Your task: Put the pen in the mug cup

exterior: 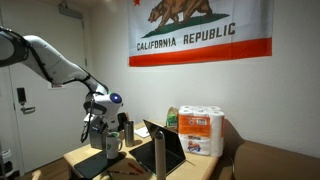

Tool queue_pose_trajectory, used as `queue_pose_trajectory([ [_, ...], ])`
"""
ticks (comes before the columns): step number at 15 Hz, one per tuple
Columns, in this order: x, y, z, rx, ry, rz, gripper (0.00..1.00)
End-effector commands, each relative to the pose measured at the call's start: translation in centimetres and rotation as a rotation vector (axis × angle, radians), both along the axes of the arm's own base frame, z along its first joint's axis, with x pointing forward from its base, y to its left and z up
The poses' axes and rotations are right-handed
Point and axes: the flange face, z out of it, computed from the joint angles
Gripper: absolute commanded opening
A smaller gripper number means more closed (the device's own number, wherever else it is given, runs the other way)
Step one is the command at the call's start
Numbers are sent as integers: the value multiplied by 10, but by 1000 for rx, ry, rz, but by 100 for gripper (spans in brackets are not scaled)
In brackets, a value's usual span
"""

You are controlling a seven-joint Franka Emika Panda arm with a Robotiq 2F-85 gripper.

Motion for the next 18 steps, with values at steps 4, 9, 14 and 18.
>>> queue_pose_trajectory([
  [4, 9, -1, -6, 41, -8, -43, 26],
  [9, 3, -2, -2, 27, -9, -48, 64],
  [14, 0, -4, 1, 14, -10, -52, 99],
  [18, -8, -2, 20, -103, -14, 32, 100],
])
